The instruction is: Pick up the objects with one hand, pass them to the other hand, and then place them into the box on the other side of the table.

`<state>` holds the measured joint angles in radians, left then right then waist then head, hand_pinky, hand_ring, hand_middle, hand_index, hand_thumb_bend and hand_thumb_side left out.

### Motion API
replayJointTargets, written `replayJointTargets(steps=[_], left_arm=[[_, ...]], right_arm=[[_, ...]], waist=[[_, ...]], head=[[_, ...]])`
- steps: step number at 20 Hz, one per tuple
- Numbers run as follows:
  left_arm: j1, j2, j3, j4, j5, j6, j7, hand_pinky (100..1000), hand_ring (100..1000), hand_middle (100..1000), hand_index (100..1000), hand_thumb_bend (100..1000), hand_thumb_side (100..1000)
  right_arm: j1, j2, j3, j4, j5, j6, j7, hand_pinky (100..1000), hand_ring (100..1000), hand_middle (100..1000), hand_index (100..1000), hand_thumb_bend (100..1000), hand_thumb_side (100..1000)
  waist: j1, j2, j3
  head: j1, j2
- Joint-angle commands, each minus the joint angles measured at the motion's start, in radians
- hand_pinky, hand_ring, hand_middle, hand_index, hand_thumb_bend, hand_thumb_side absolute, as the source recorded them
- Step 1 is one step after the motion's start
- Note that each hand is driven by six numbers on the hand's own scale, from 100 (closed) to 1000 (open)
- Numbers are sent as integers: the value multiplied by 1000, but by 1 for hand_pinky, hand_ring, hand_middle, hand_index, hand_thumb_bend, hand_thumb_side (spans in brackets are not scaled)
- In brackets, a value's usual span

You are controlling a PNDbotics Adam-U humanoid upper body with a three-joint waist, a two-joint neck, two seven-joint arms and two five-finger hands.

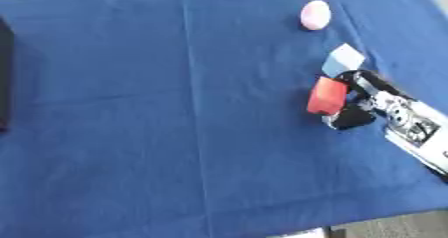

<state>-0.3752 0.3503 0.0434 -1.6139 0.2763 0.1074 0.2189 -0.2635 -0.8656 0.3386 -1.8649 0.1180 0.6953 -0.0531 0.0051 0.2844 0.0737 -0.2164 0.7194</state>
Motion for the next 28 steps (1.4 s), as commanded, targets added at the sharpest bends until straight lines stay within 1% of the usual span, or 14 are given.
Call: replayJointTargets(steps=[1, 10, 16, 18, 22, 25, 28], left_arm=[[-6, 17, -1, -13, -1, -1, -3, 811, 889, 744, 764, 201, 926], [-5, 20, -1, -14, -1, -1, -2, 812, 889, 744, 764, 201, 925], [-6, 19, 0, -15, -1, -2, -1, 812, 889, 744, 764, 201, 924], [-6, 19, -1, -15, -1, -2, -1, 812, 889, 744, 764, 202, 923], [-7, 18, -2, -18, -2, -3, -2, 812, 890, 744, 764, 201, 920], [-12, 13, -2, -22, -1, -5, -2, 812, 890, 744, 764, 202, 917], [-12, 11, -2, -25, 0, -5, -2, 811, 890, 744, 764, 202, 917]], right_arm=[[-4, -30, -18, -27, -12, -1, -8, 727, 796, 653, 666, 402, 100], [4, -28, -29, -66, -44, 0, -19, 710, 774, 631, 640, 393, 100], [9, -26, -47, -98, -79, 3, -42, 704, 773, 629, 635, 392, 100], [8, -25, -54, -118, -88, -1, -49, 695, 760, 618, 620, 388, 100], [-4, -8, -60, -134, -109, -21, -67, 695, 760, 613, 609, 386, 100], [-24, 19, -55, -135, -130, -48, -83, 687, 759, 612, 604, 386, 100], [-37, 31, -50, -135, -143, -58, -98, 685, 759, 612, 604, 386, 100]], waist=[[-3, -18, -3], [-5, -21, -5], [-6, -22, -5], [-6, -23, -6], [-6, -25, -5], [-3, -26, -2], [-2, -26, -2]], head=[[3, 0], [13, 6], [19, 5], [21, 2], [20, 4], [17, 5], [16, 5]])
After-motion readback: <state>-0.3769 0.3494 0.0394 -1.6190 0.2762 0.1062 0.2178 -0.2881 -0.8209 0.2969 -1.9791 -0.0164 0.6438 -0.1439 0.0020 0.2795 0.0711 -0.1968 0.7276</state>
